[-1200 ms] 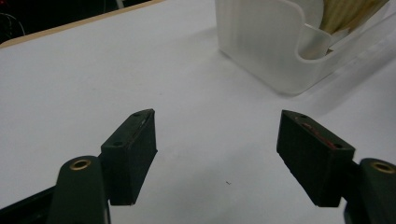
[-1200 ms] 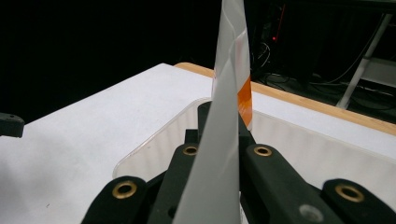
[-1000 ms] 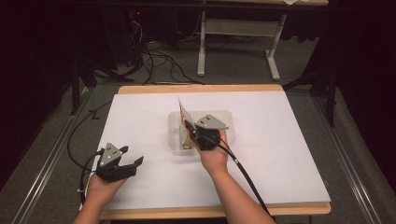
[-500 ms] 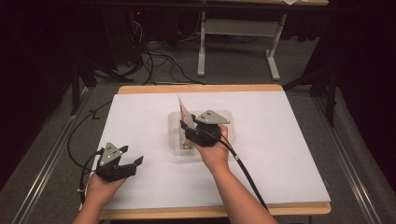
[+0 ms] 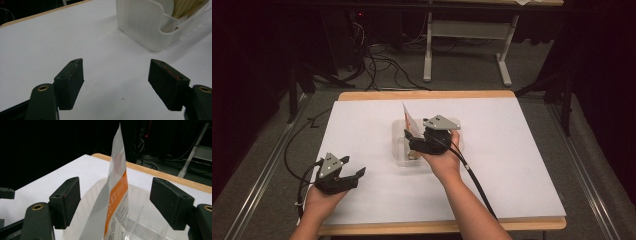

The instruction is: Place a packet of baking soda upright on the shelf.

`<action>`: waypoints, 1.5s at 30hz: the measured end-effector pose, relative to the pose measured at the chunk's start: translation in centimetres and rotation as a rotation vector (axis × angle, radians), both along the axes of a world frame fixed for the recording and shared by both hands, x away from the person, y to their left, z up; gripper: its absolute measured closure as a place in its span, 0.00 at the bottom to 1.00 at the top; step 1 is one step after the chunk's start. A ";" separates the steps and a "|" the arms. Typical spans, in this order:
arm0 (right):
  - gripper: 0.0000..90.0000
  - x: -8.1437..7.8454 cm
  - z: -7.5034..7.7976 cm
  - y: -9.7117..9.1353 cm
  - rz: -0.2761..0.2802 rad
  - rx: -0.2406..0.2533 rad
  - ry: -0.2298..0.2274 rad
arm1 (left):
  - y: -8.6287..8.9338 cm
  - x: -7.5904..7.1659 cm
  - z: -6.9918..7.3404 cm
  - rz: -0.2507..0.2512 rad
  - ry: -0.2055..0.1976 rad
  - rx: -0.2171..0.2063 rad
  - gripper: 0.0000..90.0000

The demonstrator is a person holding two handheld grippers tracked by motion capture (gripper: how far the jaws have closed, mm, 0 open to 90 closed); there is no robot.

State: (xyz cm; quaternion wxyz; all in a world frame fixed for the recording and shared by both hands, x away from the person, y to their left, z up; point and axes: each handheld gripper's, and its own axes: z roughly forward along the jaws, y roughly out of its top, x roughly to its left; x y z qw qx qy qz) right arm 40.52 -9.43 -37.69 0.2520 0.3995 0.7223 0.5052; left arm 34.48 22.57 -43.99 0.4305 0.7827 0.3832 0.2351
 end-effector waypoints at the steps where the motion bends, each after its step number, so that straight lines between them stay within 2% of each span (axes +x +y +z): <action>1: 0.28 0.0 0.0 0.0 0.005 -0.005 -0.001 | 0.0 0.0 0.0 0.000 0.000 0.000 0.32; 16: 0.29 -2.4 -0.4 -1.1 0.032 0.001 0.007 | 0.0 0.0 0.0 -0.001 0.000 0.007 0.32; 18: 0.29 -3.3 -0.5 -1.6 0.040 0.004 0.008 | 0.0 0.0 0.0 0.000 0.003 0.004 0.32; 26: 0.29 -5.0 -0.9 -2.5 0.062 -0.002 0.006 | 0.0 0.0 -0.1 0.001 0.003 0.012 0.32; 29: 0.29 -6.2 -1.2 -3.1 0.076 -0.004 0.010 | 0.0 0.0 -0.1 0.002 0.004 0.013 0.32; 34: 0.29 -7.3 -1.5 -4.2 0.072 -0.008 0.023 | 0.1 0.0 -0.1 0.006 0.005 0.013 0.32; 38: 0.29 -8.1 -1.9 -6.0 0.056 -0.010 0.029 | 0.1 0.0 -0.1 0.005 0.007 0.016 0.32; 39: 0.29 -8.4 -2.2 -7.0 0.035 -0.024 0.037 | 0.0 0.0 -0.2 0.003 0.008 0.014 0.32; 41: 0.29 -8.5 -2.3 -7.5 0.026 -0.033 0.039 | 0.0 0.0 -0.1 0.000 0.010 0.016 0.32; 42: 0.29 -8.9 -2.7 -8.9 -0.001 -0.044 0.043 | 0.0 -0.1 -0.2 -0.001 0.010 0.017 0.32; 43: 0.29 -8.9 -2.7 -8.9 -0.001 -0.044 0.043 | 0.0 -0.1 -0.2 -0.001 0.011 0.016 0.32; 45: 0.28 -9.3 -3.0 -10.8 -0.038 -0.067 0.047 | 0.0 -0.1 -0.2 -0.001 0.012 0.015 0.32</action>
